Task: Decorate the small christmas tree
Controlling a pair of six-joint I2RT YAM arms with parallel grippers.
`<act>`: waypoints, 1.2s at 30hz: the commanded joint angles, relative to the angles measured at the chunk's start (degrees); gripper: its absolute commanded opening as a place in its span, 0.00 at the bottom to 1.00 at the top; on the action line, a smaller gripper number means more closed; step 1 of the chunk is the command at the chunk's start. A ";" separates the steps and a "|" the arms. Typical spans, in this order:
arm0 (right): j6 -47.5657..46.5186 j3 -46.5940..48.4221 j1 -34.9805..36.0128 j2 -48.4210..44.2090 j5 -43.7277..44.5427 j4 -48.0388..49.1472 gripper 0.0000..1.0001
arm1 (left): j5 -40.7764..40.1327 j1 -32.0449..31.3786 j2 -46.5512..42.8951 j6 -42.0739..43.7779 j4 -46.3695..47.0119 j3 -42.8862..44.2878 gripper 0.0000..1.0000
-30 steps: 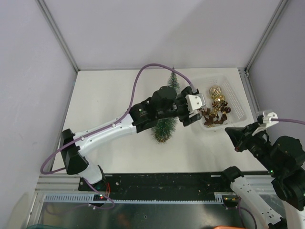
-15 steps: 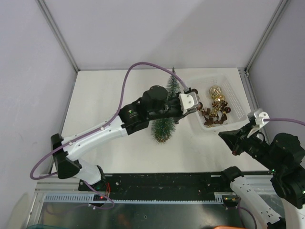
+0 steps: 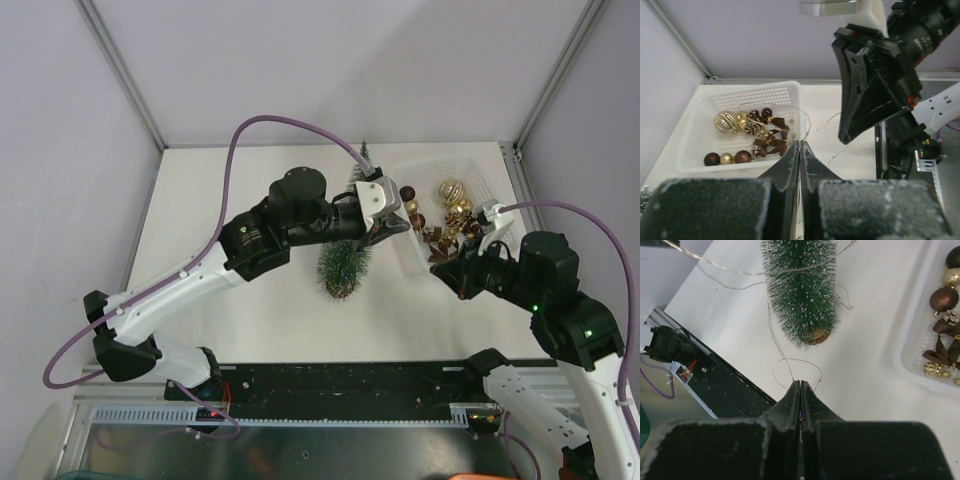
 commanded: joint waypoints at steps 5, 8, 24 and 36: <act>4.82 -3.87 11.09 1.89 14.87 8.70 0.00 | 6.25 -0.27 -2.67 -3.21 -3.12 -0.02 0.07; 5.27 -3.37 19.52 4.02 32.15 7.97 0.00 | 7.71 -0.23 -3.65 -3.62 -4.54 -1.10 0.07; -0.22 11.90 29.86 11.83 86.18 7.02 0.00 | 14.26 2.42 -18.94 -7.22 -9.41 -18.62 0.08; -23.57 1.62 30.24 15.89 89.07 38.63 0.00 | 16.13 9.89 -29.47 -9.90 -9.35 -27.52 0.08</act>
